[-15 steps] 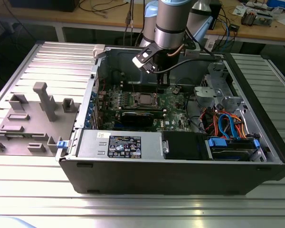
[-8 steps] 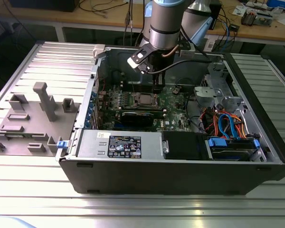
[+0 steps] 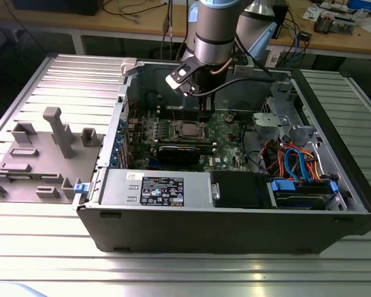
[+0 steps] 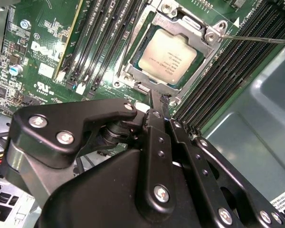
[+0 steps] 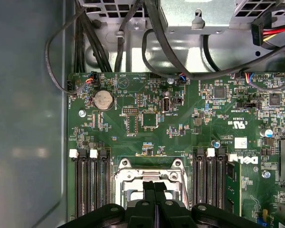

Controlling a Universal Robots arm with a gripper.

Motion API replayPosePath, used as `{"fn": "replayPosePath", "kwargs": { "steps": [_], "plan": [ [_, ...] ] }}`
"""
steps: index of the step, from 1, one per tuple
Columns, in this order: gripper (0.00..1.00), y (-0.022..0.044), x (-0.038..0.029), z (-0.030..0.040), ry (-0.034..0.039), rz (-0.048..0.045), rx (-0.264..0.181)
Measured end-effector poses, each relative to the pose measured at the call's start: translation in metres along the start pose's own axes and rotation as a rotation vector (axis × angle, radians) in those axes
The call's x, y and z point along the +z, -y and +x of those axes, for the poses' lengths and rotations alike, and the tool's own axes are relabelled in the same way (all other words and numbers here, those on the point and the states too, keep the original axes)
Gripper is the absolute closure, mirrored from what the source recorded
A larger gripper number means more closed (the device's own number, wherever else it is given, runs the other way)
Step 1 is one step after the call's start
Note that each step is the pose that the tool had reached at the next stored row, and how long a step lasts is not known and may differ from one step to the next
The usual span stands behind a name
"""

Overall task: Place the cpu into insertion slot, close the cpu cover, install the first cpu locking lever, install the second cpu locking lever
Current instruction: 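Close the cpu cover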

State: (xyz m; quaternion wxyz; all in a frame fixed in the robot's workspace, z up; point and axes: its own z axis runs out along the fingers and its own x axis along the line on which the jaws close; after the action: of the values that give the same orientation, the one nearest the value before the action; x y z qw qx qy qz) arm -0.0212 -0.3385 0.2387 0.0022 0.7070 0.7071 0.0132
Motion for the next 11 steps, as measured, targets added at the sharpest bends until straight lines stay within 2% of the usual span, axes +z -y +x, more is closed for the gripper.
{"fn": "replayPosePath", "kwargs": {
  "steps": [4, 6, 8, 10, 11],
  "plan": [
    [0.89, 0.0028, 0.0015, -0.0001, 0.0, 0.0011, 0.0],
    [0.89, 0.0066, 0.0032, -0.0002, 0.0001, 0.0017, 0.0],
    [0.89, 0.0161, 0.0065, -0.0005, 0.0001, 0.0018, 0.0],
    [0.89, 0.0212, 0.0096, -0.0006, 0.0001, 0.0022, -0.001],
    [0.89, 0.0258, 0.0126, -0.0006, 0.0, 0.0031, -0.001]
  ]
}}
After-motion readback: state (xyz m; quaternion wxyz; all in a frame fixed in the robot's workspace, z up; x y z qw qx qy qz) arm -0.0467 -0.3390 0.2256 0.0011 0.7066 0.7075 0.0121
